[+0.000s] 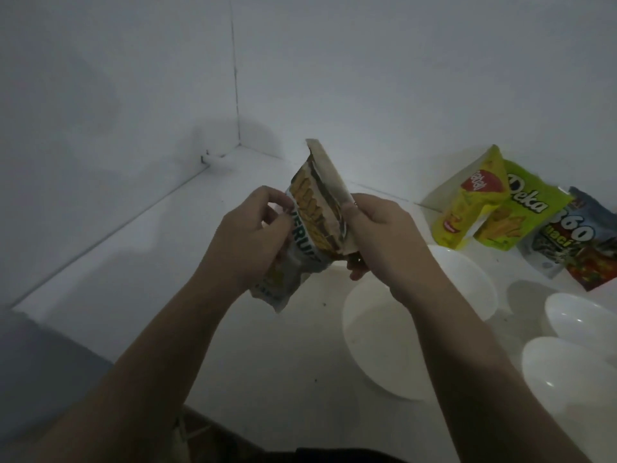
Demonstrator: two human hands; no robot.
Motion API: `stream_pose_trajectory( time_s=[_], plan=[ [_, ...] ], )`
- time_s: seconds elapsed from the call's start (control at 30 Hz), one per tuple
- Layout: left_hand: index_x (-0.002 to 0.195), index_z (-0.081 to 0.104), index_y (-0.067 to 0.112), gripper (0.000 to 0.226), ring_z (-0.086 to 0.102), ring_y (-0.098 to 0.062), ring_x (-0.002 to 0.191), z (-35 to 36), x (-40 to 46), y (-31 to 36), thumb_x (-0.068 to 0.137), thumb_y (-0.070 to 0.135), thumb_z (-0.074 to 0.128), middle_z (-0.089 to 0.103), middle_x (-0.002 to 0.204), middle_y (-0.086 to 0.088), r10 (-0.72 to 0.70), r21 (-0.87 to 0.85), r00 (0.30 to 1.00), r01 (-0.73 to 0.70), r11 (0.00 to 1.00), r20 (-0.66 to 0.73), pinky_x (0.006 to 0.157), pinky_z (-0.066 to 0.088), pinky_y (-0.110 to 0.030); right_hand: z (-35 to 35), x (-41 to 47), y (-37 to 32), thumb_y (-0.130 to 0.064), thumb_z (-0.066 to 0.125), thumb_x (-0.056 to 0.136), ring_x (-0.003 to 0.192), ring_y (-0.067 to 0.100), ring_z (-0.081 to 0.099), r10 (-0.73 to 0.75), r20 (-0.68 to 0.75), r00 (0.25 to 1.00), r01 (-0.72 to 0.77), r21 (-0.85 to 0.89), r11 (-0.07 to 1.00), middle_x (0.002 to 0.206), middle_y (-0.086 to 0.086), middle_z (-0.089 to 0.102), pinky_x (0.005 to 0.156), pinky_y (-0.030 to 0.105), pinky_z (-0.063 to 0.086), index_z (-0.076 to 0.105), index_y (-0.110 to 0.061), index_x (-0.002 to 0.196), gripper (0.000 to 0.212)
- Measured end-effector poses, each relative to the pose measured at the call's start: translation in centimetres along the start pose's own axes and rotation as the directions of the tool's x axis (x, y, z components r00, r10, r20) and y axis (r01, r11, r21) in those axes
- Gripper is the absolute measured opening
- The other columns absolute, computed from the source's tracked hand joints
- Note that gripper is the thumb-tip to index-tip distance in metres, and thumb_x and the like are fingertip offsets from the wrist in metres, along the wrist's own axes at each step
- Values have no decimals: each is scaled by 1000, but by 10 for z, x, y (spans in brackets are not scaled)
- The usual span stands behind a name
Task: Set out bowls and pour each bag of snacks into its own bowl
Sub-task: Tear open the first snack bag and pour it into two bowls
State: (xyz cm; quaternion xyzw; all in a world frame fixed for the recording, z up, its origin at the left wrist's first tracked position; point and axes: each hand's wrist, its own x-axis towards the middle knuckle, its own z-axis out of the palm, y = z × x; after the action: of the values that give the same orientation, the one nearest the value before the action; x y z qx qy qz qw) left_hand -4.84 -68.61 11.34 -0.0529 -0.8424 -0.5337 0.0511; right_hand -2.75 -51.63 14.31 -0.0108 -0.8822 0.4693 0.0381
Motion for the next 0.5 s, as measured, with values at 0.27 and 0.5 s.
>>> stream_pose_trajectory(
  time_s=[0.27,0.5],
  plan=[
    [92,67,13,28,65,-20,70,-12,-6,-23,100,30,47,70,84,-9,-98,-70,987,108,992,124,62,50,-32,39,-6,5,-35,37,105,50,17,66,-11,258,966,48,-137,989,79,1,67,49,26,58,66,-19,106,34],
    [100,61,12,24,66,-20,76,-13,-1,-32,99,34,51,68,87,-5,-132,-167,979,158,973,152,63,51,-28,39,-2,4,-51,32,102,54,8,62,-68,295,953,126,-184,975,69,-11,63,54,22,54,60,-40,79,38]
  ],
)
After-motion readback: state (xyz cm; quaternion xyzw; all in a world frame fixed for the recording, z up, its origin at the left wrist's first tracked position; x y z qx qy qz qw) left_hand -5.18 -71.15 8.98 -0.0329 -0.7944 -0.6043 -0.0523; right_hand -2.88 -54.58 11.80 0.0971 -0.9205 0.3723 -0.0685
